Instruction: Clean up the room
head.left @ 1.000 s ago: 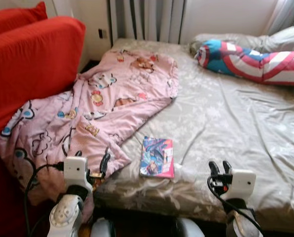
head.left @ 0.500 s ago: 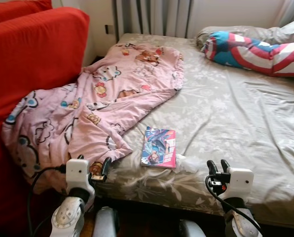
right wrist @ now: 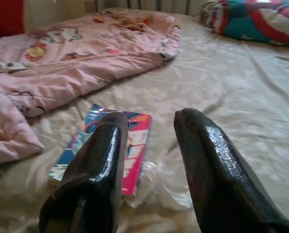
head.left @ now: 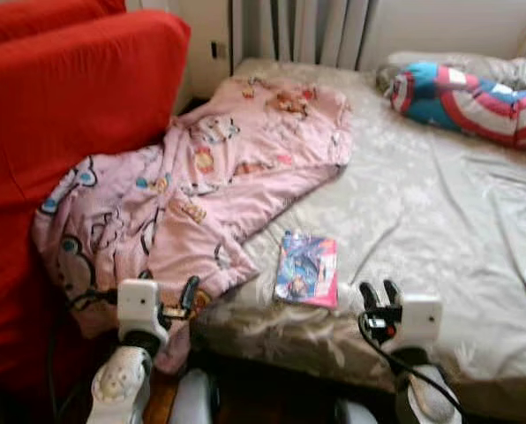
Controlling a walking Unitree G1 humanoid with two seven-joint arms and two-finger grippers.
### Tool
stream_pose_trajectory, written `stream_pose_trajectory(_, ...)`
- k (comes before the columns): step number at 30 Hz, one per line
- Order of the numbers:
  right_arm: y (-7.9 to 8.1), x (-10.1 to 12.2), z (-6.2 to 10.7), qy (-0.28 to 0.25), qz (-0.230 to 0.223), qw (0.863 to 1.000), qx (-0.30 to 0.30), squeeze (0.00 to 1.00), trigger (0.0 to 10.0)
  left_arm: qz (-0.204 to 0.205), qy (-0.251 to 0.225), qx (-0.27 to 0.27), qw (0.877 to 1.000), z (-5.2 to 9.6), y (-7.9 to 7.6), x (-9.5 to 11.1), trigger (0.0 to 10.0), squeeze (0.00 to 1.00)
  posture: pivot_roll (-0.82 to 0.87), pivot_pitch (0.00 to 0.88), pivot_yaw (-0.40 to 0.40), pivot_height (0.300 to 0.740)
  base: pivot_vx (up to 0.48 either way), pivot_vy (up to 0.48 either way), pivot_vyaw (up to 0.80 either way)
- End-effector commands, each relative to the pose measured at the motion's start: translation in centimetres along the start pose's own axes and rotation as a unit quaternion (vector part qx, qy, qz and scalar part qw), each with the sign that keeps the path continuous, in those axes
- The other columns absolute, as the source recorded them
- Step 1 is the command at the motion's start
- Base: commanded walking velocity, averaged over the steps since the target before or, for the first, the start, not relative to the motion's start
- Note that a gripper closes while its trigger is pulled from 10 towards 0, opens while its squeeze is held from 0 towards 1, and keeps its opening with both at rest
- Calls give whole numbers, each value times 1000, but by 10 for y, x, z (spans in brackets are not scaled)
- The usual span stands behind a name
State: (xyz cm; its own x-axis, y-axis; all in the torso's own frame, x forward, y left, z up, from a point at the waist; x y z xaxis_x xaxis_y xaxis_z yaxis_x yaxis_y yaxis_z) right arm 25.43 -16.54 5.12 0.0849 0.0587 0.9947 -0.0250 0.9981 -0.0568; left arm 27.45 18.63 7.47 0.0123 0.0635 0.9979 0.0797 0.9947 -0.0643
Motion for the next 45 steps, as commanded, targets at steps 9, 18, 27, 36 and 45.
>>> stream_pose_trajectory(9, -3, -7, 2, 13, -1, 1000, -6, 0, 10000, -2, -4, -5, 1000, 0, -1, 2, 10000, 0, -75, 67, -54, 617, 87, 0, 0)
stream_pose_trajectory(18, 0, -7, 2, 11, 3, 1000, 1, 0, 10000, -1, -5, -8, 1000, -1, -3, 2, 10000, 0, -80, 64, -49, 617, 276, 0, 0)
stream_pose_trajectory(27, 1, -7, 2, 10, 2, 1000, 3, 0, 10000, 2, -4, -13, 1000, -1, -5, 2, 10000, 0, -85, 50, -44, 617, 280, 0, 0)
stream_pose_trajectory(36, -1, -9, 2, 13, 2, 1000, 4, 0, 10000, 3, -3, -17, 1000, 0, -8, 1, 10000, 0, -85, 46, -42, 617, 282, 0, 0)
stream_pose_trajectory(45, -3, -23, -14, 59, -28, 998, 16, 0, 10000, 7, -12, -32, 999, -3, -15, 8, 10000, 0, -80, 78, -32, 617, 92, 0, 0)
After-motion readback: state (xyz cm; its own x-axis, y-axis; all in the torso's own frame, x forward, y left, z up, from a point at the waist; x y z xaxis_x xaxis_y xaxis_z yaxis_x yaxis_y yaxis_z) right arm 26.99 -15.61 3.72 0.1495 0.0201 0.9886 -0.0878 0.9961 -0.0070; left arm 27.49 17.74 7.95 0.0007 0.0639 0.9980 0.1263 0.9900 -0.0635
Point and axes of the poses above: a point about 5 cm out from each wrist's last joint towards the gripper, its own z axis pointing back from the gripper into the wrist, its own x axis along the axis of the wrist's last joint, y = z × x, the point moved 2 cm from there along -z, pointing out of the wrist towards the gripper, and after that the axes turned 6 degrees about z, right-handed, at the moved point
